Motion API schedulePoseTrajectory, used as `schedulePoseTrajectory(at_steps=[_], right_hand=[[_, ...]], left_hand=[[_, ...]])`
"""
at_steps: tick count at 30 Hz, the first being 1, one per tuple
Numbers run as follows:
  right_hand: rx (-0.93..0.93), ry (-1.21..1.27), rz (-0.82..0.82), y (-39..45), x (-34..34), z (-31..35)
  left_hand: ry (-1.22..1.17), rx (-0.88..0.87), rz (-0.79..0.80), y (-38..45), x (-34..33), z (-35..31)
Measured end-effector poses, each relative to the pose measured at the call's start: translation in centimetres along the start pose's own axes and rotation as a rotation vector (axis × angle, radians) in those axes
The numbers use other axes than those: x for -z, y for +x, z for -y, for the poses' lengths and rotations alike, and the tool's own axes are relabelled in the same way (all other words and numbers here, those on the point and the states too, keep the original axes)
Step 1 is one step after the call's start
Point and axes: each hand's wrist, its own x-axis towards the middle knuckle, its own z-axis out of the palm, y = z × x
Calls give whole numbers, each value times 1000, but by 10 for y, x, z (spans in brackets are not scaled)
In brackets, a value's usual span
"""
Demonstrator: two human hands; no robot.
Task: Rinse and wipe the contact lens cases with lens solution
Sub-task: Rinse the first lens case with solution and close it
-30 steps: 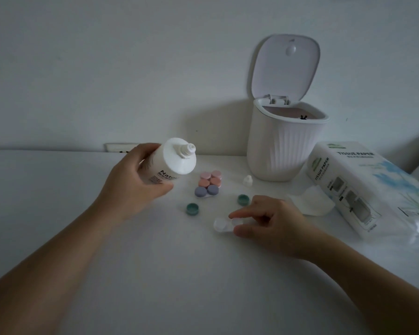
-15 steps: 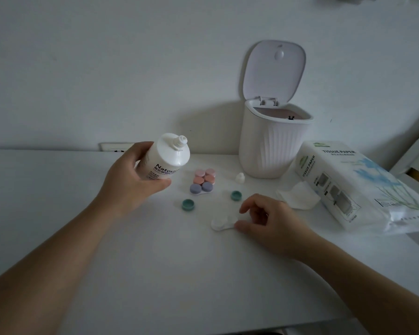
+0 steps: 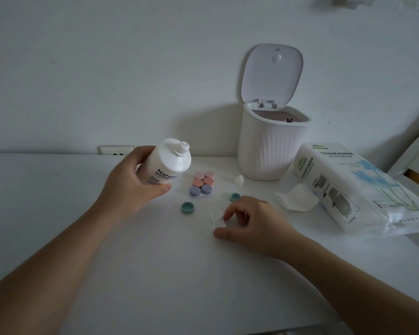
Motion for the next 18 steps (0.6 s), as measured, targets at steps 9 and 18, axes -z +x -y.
schedulePoseTrajectory(at_steps=[9, 18], right_hand=[[50, 10, 1, -5, -6, 8], [75, 82, -8, -1, 2, 3]], left_hand=[[8, -18, 5, 0, 0, 0], [40, -59, 1, -3, -3, -3]])
